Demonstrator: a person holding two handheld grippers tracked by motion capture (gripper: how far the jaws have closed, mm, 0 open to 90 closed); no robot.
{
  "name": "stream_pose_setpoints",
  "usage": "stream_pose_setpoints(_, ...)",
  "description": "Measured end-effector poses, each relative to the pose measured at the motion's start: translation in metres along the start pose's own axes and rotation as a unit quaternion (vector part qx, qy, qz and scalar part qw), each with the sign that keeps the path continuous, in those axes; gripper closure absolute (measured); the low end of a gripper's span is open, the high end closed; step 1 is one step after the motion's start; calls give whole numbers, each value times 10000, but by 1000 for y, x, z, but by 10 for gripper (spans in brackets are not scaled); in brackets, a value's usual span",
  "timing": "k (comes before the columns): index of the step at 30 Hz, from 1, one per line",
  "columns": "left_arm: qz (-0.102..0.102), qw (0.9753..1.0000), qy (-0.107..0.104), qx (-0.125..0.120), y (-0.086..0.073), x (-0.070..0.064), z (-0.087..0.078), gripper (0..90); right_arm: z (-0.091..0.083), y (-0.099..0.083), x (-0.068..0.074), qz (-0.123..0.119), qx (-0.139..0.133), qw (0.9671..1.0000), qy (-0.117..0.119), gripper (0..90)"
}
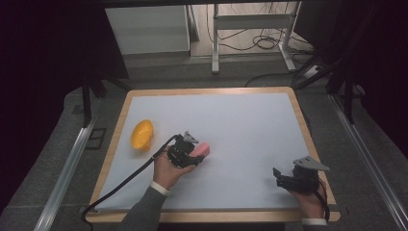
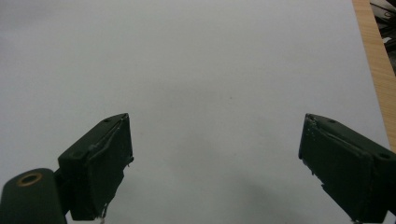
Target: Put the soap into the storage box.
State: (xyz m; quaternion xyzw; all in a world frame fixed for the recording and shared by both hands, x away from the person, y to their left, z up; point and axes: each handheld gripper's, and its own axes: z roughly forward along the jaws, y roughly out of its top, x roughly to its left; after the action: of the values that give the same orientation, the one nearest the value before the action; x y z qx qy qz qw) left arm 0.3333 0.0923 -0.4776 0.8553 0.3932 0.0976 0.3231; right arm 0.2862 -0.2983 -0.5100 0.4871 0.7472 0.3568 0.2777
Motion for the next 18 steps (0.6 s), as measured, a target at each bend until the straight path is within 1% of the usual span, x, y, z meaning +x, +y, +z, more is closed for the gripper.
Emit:
stream_pose_setpoints(9,-82,9999,91,-59,-3,10,-11,604,0,0,0,3,-24,10000,-13,95)
stream_pose_setpoints(18,-152,9995,225,-139,-6,22,-26,604,1,0,1,-26,-1,10000,-21,95)
